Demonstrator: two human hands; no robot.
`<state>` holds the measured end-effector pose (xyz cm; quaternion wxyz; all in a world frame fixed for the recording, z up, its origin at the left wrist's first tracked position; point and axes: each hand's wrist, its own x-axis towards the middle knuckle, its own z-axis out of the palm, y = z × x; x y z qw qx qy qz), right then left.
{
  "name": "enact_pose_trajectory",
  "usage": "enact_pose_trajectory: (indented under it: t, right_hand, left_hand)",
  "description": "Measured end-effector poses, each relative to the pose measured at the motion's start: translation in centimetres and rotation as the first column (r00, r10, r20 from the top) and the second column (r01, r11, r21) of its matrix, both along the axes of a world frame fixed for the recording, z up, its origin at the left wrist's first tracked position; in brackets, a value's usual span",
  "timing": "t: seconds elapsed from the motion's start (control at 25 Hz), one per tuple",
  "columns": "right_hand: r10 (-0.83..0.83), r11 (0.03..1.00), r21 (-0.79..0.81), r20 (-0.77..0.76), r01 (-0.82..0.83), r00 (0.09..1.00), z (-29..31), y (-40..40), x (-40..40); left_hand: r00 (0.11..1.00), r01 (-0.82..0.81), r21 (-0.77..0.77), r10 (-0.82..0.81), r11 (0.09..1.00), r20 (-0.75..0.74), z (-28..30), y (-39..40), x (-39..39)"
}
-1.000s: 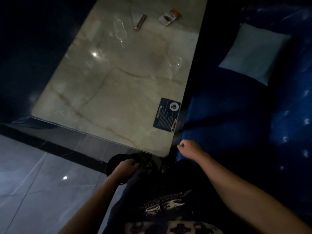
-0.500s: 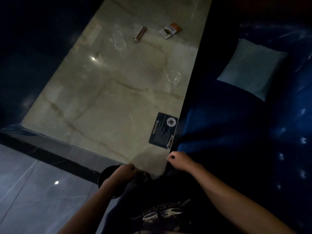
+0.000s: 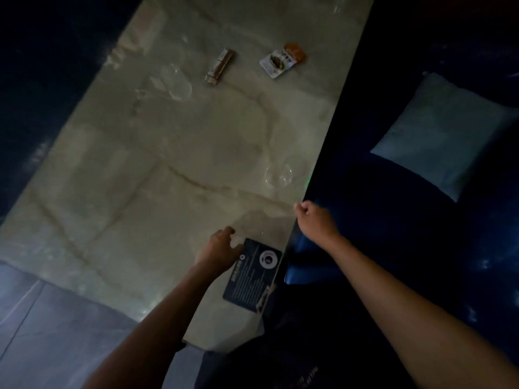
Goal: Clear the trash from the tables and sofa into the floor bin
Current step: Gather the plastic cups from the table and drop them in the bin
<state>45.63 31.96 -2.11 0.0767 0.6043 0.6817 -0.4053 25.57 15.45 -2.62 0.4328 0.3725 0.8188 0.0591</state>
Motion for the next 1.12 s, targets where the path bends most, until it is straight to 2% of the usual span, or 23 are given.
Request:
enact_pose_trajectory:
  t: [0.12,0.36,0.48,0.56,0.64,0.76,0.84,1.0,1.12]
  right_hand:
    - [-0.074,0.997,0.025,-0.083,0.076,0.994,-0.5,3.9,-2.6]
    - [-0.126,0.992,-0.026,-0.011,0.126,0.992,-1.7,6.9,-5.7]
    - [-0.086,0.996,-0.027,-0.044,0.085,0.995,-1.8,7.8,-6.0]
    - [-0.116,0.987,-0.122,-0.112,0.102,0.987,-1.2,8.2,-6.7]
    - [-0.182,0.944,-0.307,-0.171,0.123,0.968,-0.4,7.9,-7.9]
    - [-0.137,0.868,-0.497,-0.205,0.017,0.969,0.4,6.9,-9.6]
    - [-0.110,0.834,-0.549,-0.274,-0.061,0.955,0.6,6.4,-10.3]
    - [-0.122,0.803,-0.586,-0.345,-0.112,0.931,0.8,5.5,-11.2]
    - [-0.092,0.785,-0.601,-0.355,-0.152,0.930,0.6,4.8,-11.6]
  left_hand:
    - [0.999,0.018,0.010,-0.018,1.000,-0.034,0.5,4.5,-0.1]
    - [0.999,0.031,0.041,-0.030,0.999,-0.017,1.8,9.7,-0.2]
    - [0.999,0.048,0.048,-0.047,0.998,-0.022,2.3,11.0,-0.2]
    - [0.995,0.086,0.077,-0.081,0.993,-0.065,2.9,11.4,-0.4]
    - [0.986,0.134,0.135,-0.119,0.982,-0.114,3.6,11.6,-1.0]
    - [0.977,0.184,0.224,-0.154,0.957,-0.146,4.5,11.9,-1.9]
    - [0.986,0.146,0.256,-0.118,0.956,-0.120,4.9,11.8,-2.1]
    - [0.999,0.025,0.322,-0.009,0.946,-0.050,5.0,11.1,-2.3]
    - [0.996,-0.003,0.325,0.031,0.946,-0.083,5.1,10.6,-2.7]
